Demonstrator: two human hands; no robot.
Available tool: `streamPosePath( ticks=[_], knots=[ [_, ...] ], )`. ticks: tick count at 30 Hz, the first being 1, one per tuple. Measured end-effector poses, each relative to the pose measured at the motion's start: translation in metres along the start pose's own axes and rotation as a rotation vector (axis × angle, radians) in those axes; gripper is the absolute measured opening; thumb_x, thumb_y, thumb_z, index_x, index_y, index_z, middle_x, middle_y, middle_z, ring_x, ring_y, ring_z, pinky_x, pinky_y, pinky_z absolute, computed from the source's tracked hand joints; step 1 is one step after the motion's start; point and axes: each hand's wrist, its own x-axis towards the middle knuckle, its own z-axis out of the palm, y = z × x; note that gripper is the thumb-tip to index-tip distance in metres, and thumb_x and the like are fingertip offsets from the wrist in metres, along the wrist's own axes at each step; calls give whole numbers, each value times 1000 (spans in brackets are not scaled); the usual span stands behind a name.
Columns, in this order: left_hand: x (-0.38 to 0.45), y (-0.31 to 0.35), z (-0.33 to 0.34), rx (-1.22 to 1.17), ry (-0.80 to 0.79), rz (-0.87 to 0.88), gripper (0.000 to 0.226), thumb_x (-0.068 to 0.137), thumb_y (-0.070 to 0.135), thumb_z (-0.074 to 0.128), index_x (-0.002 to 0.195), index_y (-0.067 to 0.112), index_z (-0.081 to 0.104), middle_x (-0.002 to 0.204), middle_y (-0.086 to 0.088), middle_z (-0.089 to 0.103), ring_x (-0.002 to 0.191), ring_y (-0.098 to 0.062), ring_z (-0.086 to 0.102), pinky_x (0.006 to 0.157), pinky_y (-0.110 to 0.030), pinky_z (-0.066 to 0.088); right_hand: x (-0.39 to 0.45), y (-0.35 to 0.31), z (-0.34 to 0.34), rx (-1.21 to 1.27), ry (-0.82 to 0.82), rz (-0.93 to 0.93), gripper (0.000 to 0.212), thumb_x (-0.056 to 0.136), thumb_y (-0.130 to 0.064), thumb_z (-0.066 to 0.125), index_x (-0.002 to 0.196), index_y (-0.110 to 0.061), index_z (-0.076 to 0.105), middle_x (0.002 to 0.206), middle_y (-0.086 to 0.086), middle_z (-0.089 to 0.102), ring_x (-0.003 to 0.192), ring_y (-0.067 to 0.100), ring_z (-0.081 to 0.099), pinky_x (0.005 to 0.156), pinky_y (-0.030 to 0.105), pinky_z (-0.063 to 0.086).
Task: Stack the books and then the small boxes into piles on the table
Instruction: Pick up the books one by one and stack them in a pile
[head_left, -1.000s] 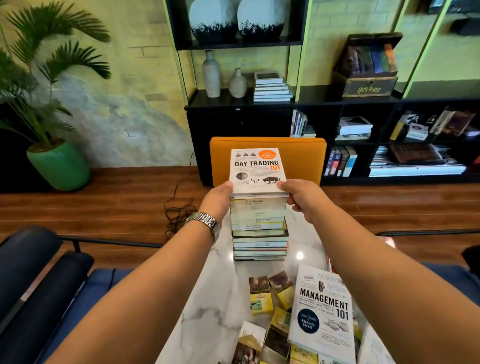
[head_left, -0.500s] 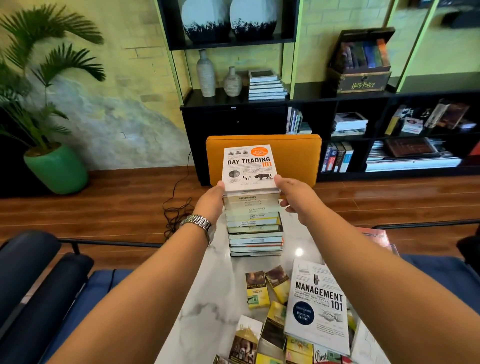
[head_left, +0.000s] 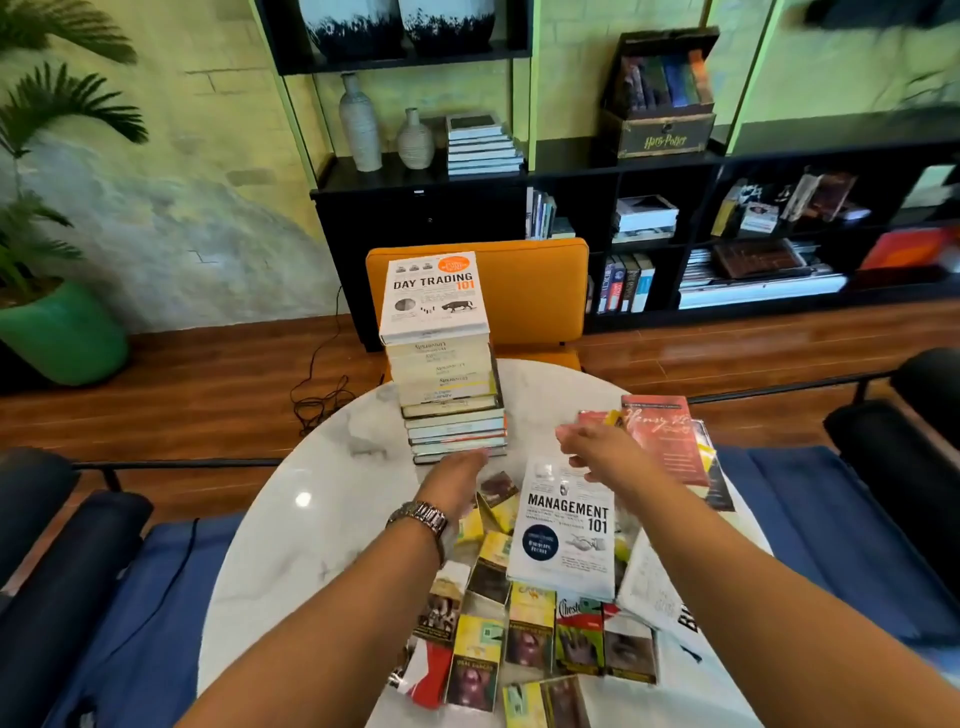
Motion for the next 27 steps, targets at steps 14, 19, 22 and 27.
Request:
streamPosePath(
  ticks=[14,19,22,27],
  knots=[
    [-63,-105,160,252,-320,-280,10,95,26,51,92,20,59,86,3,55,72,-10,51,63,-23,47,-89,195,-115,-787,90,337,93,75,-59,69,151,-28,25,149,-2,37,136,25,35,108,45,38],
    [-91,-123,193,321,-343,-303,25,91,32,53,111,17,57,83,1,53,68,-10,54,43,-16,36,-109,216,-111,-811,131,295,91,74,-68,63,149,-32,24,142,1,39,132,27,36,103,47,40],
    [-92,-129,203,370,-335,-255,45,88,40,49,122,12,56,104,-10,59,73,-13,57,53,-19,40,-119,220,-105,-870,140,263,79,80,-67,56,146,-30,32,137,2,44,127,26,42,102,43,40],
    [-97,-135,217,160,-162,-287,29,91,23,60,118,14,58,106,-11,69,92,-25,67,66,-28,52,-130,229,-96,-692,134,235,56,86,-51,58,133,-21,47,128,4,53,116,25,54,94,40,50]
  ],
)
